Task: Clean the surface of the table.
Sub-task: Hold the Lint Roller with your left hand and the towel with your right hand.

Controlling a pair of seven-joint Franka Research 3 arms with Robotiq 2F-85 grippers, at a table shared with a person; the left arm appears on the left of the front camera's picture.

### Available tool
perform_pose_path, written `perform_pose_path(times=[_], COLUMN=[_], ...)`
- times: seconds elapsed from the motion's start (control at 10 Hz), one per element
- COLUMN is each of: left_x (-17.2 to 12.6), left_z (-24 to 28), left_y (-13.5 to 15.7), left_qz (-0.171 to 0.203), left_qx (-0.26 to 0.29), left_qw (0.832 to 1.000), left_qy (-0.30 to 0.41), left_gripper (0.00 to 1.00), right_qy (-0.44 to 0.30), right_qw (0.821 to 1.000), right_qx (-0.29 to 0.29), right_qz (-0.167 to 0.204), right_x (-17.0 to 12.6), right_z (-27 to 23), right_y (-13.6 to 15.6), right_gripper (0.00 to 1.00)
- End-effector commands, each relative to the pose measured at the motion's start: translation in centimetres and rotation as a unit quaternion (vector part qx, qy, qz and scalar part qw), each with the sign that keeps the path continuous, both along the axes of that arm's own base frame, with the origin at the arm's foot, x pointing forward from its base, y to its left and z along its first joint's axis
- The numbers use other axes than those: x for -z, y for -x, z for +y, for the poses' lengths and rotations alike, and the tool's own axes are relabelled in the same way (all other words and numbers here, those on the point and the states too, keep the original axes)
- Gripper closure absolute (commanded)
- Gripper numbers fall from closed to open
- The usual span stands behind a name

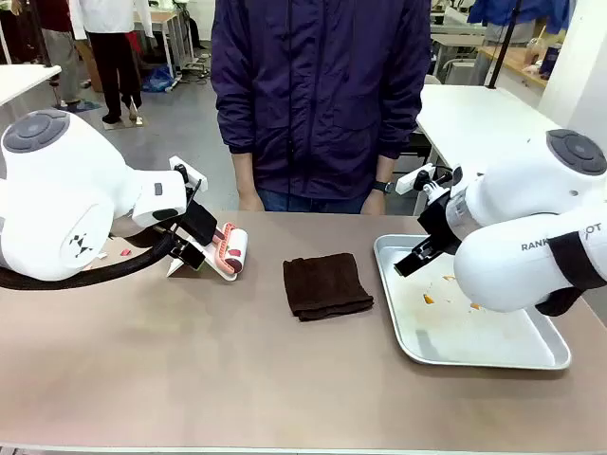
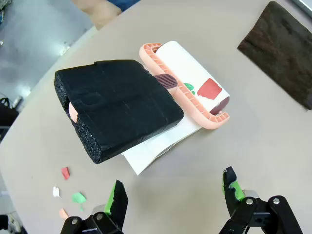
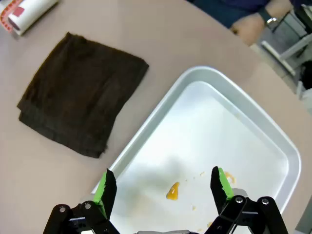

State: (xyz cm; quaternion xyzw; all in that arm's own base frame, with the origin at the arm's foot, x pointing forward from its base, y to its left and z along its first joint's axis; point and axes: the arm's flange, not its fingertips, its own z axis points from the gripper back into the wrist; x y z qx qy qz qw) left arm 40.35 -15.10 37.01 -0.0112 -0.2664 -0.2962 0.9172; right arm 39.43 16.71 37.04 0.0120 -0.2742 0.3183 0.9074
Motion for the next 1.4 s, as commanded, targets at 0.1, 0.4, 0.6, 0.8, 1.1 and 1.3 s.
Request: perform_pose_path(times=[0.1, 0.4, 0.6, 0.8, 1.1, 1.3], left_x=[-0.01, -0.01, -0.01, -0.01, -0.01, -0.01], left_z=[0.00, 0.00, 0.00, 0.00, 0.00, 0.00], left_y=[0.00, 0.00, 0.00, 0.00, 0.00, 0.00], left_qz=[0.000, 0.000, 0.000, 0.000, 0.000, 0.000], left_qx=[0.000, 0.000, 0.000, 0.000, 0.000, 0.000], left_qw=[1.000, 1.000, 1.000, 1.000, 1.000, 1.000], left_qy=[0.000, 0.000, 0.000, 0.000, 0.000, 0.000], left_gripper=[0.00, 0.00, 0.00, 0.00, 0.00, 0.00], right_qy=[0.000, 0.000, 0.000, 0.000, 0.000, 0.000], right_qw=[1.000, 1.000, 1.000, 1.000, 1.000, 1.000], right_qx=[0.000, 0.000, 0.000, 0.000, 0.000, 0.000], right_qz=[0.000, 0.000, 0.000, 0.000, 0.000, 0.000], right_x=[-0.01, -0.01, -0.01, -0.01, -0.01, -0.01], right_z=[0.00, 0.00, 0.00, 0.00, 0.00, 0.00], right_y=[0.00, 0.00, 0.00, 0.00, 0.00, 0.00], right_gripper=[0.00, 0.00, 0.00, 0.00, 0.00, 0.00])
